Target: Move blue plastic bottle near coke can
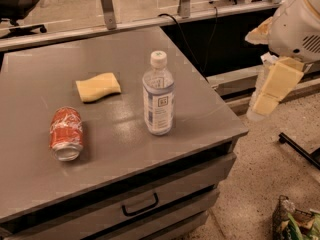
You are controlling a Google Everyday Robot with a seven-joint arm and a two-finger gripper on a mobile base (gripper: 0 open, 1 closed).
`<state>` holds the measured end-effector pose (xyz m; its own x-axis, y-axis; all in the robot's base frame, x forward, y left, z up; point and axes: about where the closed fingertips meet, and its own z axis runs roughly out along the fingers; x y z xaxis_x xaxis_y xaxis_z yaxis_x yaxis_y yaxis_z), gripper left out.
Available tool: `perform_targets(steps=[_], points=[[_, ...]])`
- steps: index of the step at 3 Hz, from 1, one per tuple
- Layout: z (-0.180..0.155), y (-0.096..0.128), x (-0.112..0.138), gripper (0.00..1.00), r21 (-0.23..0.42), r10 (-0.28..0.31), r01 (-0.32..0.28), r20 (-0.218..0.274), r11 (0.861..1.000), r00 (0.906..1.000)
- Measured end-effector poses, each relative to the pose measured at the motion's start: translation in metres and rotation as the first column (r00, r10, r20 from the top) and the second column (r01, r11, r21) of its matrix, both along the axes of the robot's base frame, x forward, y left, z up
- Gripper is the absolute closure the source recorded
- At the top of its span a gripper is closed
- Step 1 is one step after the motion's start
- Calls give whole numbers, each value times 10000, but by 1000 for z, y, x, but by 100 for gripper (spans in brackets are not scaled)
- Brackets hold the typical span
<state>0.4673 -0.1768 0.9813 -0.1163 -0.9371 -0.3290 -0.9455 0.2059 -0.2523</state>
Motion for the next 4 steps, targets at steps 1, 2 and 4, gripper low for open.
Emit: perform_targets(steps=[1, 2, 4], points=[[-3, 37, 23, 0, 1280, 800, -809, 124, 9885, 9967], [-18, 75, 32, 0, 2600, 1600, -1485, -234, 9541, 9868], [-44, 137, 21, 0, 4713, 3464, -2871, -421, 8339, 9371]])
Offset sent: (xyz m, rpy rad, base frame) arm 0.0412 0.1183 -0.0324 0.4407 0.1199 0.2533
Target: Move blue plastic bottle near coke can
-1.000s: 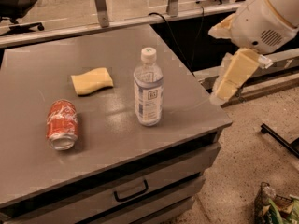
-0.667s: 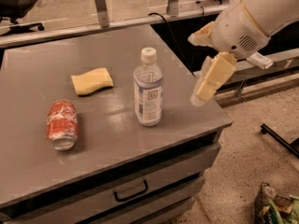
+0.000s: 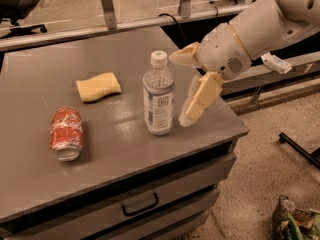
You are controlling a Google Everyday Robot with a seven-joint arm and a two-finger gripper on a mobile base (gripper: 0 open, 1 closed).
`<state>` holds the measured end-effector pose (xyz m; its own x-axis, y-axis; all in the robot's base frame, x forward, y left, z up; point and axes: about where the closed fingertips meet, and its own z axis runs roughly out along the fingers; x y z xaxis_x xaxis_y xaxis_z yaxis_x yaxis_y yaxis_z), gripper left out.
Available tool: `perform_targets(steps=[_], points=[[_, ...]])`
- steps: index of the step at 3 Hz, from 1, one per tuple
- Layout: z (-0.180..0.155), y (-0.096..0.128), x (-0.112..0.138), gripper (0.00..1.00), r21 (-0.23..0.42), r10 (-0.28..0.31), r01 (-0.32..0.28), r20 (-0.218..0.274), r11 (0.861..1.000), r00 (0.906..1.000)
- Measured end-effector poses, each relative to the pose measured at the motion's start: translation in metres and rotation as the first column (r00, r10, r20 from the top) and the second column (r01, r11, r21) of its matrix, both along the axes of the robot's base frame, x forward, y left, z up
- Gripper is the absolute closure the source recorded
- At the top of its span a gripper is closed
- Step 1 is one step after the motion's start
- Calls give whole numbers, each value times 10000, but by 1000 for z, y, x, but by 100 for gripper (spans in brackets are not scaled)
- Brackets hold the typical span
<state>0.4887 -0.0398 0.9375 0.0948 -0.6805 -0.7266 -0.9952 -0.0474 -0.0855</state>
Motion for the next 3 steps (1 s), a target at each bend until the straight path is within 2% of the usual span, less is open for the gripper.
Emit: perform_targets(steps=[1, 2, 3], points=[[-3, 32, -6, 0, 777, 979, -990, 170, 9920, 9950], [-4, 65, -5, 26, 1303, 1640, -1687, 462, 9770, 9854], [-3, 77, -3, 49, 1413, 1845, -1920, 641, 9712, 9807]])
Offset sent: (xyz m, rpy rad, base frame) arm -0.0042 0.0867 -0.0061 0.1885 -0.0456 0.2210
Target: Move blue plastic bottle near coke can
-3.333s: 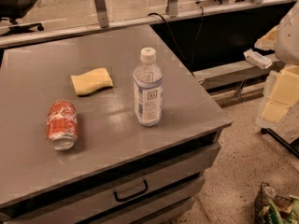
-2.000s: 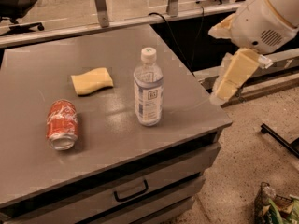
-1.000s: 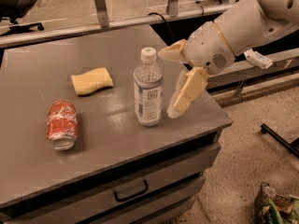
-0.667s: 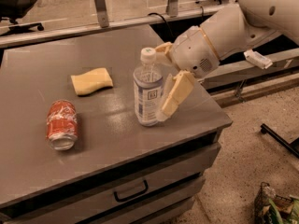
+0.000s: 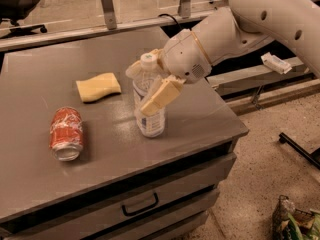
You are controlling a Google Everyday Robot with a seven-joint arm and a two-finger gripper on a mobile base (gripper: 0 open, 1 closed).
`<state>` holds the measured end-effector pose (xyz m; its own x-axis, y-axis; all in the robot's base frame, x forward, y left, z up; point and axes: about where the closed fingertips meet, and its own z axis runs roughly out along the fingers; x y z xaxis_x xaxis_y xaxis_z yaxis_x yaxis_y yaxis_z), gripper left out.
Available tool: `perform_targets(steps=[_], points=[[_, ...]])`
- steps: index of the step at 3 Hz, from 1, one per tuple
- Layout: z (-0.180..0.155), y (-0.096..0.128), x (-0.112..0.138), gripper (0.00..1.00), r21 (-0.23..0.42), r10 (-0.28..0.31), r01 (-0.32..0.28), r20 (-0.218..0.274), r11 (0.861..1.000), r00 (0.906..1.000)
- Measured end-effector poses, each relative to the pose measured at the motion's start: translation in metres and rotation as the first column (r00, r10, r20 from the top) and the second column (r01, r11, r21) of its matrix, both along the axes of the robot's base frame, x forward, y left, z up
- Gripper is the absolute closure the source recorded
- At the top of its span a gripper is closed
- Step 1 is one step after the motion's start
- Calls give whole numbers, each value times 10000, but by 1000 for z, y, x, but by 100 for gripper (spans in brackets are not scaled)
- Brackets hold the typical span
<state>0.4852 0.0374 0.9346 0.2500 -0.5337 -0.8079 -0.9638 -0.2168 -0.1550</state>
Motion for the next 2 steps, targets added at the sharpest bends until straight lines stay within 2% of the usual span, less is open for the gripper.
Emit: perform_targets(steps=[2], points=[[0, 3, -2, 95, -14, 62, -62, 7, 10000, 10000]])
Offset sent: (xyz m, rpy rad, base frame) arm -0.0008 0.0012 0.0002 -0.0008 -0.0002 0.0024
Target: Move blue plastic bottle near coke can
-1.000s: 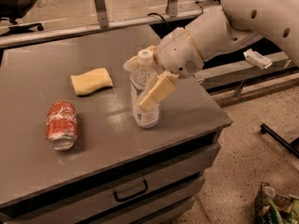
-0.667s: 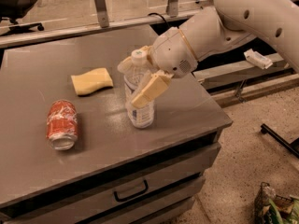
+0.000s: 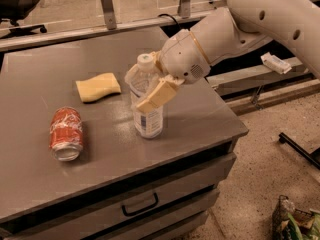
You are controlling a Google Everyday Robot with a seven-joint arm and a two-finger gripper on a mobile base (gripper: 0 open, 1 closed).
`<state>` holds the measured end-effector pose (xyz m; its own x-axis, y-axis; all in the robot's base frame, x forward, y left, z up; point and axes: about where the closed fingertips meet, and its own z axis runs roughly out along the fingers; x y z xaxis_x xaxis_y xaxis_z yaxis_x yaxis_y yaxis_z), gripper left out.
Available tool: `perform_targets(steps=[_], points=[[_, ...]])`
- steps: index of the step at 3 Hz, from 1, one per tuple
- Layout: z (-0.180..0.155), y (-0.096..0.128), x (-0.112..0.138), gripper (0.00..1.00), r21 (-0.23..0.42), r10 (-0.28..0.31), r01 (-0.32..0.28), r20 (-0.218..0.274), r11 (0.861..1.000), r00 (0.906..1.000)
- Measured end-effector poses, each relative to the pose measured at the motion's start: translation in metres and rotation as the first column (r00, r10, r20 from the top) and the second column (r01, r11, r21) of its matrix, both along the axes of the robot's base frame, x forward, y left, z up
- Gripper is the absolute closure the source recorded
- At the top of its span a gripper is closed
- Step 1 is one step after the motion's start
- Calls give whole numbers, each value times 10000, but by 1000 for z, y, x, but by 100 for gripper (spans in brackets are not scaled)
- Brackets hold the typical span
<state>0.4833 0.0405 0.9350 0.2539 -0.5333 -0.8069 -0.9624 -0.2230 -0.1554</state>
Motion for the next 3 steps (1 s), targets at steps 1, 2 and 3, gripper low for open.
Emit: perform_targets(steps=[1, 2, 3], points=[[0, 2, 0, 100, 30, 35, -35, 8, 10000, 10000], [7, 21, 10, 100, 693, 492, -500, 132, 9963, 9987], [18, 52, 19, 100, 1311, 1104, -1116, 165, 9851, 9938]])
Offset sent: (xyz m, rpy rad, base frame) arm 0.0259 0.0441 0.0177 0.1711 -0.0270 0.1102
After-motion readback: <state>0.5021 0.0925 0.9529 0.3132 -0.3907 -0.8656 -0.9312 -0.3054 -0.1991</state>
